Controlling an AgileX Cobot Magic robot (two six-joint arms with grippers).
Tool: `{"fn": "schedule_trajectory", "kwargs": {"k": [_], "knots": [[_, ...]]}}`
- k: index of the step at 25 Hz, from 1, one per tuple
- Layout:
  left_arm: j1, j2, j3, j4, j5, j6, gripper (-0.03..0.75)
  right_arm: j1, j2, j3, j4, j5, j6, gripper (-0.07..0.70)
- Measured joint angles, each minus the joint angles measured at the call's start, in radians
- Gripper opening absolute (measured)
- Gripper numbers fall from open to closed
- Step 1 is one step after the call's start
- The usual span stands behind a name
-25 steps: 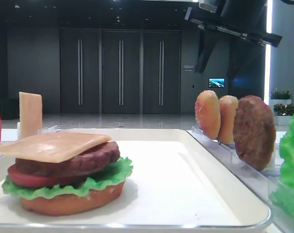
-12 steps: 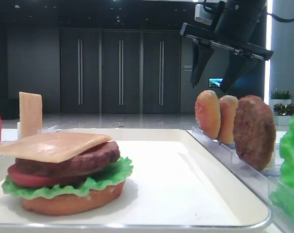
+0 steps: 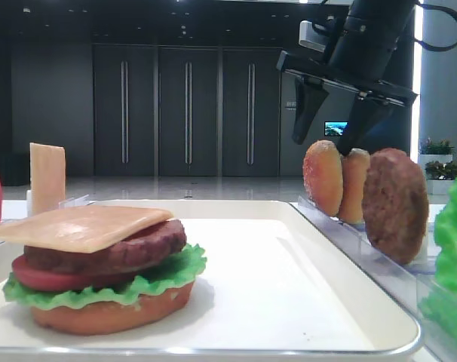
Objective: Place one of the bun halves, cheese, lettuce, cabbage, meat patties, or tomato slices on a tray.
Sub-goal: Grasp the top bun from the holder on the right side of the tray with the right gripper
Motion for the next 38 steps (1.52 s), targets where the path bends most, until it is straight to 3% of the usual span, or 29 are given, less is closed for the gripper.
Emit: {"fn": "schedule_trajectory", "kwargs": {"k": [9, 23, 34, 38], "knots": [[0.000, 0.000, 0.000, 0.000, 0.000, 0.000, 0.339, 0.000, 0.019, -0.004, 0.003, -0.044, -0.005, 0.437], [0.000, 0.000, 0.000, 0.000, 0.000, 0.000, 0.339, 0.001, 0.048, -0.011, 0.003, -0.055, -0.010, 0.427], [0.000, 0.000, 0.000, 0.000, 0.000, 0.000, 0.339, 0.000, 0.049, -0.011, -0.017, -0.050, -0.010, 0.232], [0.000, 0.000, 0.000, 0.000, 0.000, 0.000, 0.338, 0.000, 0.049, -0.011, -0.017, -0.047, -0.010, 0.220]]}}
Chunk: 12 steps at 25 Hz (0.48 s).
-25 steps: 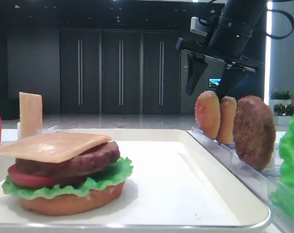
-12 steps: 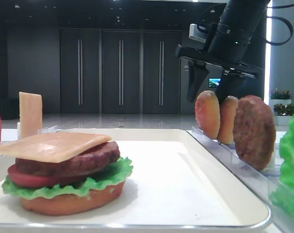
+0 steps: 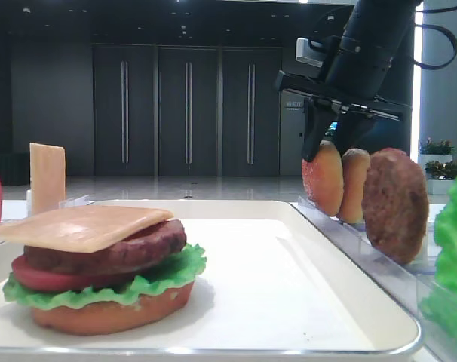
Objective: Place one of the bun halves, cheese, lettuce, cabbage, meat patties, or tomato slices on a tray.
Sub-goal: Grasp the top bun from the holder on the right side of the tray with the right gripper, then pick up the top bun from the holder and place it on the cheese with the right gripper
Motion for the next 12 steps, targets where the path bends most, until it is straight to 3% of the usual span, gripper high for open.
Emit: {"fn": "schedule_trajectory", "kwargs": {"k": [12], "knots": [[0.000, 0.000, 0.000, 0.000, 0.000, 0.000, 0.338, 0.002, -0.102, -0.014, 0.002, 0.097, 0.000, 0.219]]}}
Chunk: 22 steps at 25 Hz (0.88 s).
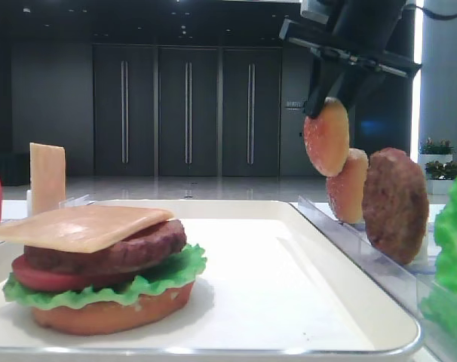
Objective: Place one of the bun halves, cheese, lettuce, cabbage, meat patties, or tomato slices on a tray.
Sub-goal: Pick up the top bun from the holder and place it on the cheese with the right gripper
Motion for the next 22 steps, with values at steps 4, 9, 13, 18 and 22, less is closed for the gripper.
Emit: {"fn": "schedule_trajectory", "kwargs": {"k": [4, 9, 13, 18, 22], "knots": [[0.000, 0.000, 0.000, 0.000, 0.000, 0.000, 0.337, 0.011, -0.072, -0.006, -0.002, 0.019, 0.000, 0.218], [0.000, 0.000, 0.000, 0.000, 0.000, 0.000, 0.337, 0.015, -0.141, -0.006, -0.002, 0.090, 0.014, 0.218], [0.000, 0.000, 0.000, 0.000, 0.000, 0.000, 0.337, 0.015, -0.177, -0.006, -0.006, 0.186, 0.029, 0.217], [0.000, 0.000, 0.000, 0.000, 0.000, 0.000, 0.337, 0.015, -0.220, -0.006, -0.024, 0.300, 0.088, 0.217], [0.000, 0.000, 0.000, 0.000, 0.000, 0.000, 0.335, 0.015, -0.279, -0.006, -0.026, 0.348, 0.130, 0.216]]}}
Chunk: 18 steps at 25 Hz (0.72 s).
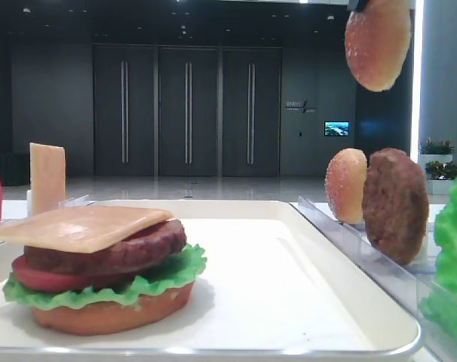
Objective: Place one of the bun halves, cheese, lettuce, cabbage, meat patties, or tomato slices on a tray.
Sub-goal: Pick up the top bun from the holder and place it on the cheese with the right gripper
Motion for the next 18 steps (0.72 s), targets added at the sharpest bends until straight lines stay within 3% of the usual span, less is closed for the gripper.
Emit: {"fn": "schedule_trajectory", "kwargs": {"k": [5, 12, 18], "knots": [[0.000, 0.000, 0.000, 0.000, 0.000, 0.000, 0.314, 0.027, -0.116, 0.062, -0.010, 0.002, 0.050, 0.216], [0.000, 0.000, 0.000, 0.000, 0.000, 0.000, 0.303, 0.136, -0.300, 0.275, -0.063, 0.003, 0.165, 0.216], [0.000, 0.000, 0.000, 0.000, 0.000, 0.000, 0.299, 0.255, -0.458, 0.393, -0.069, -0.023, 0.261, 0.216]]}}
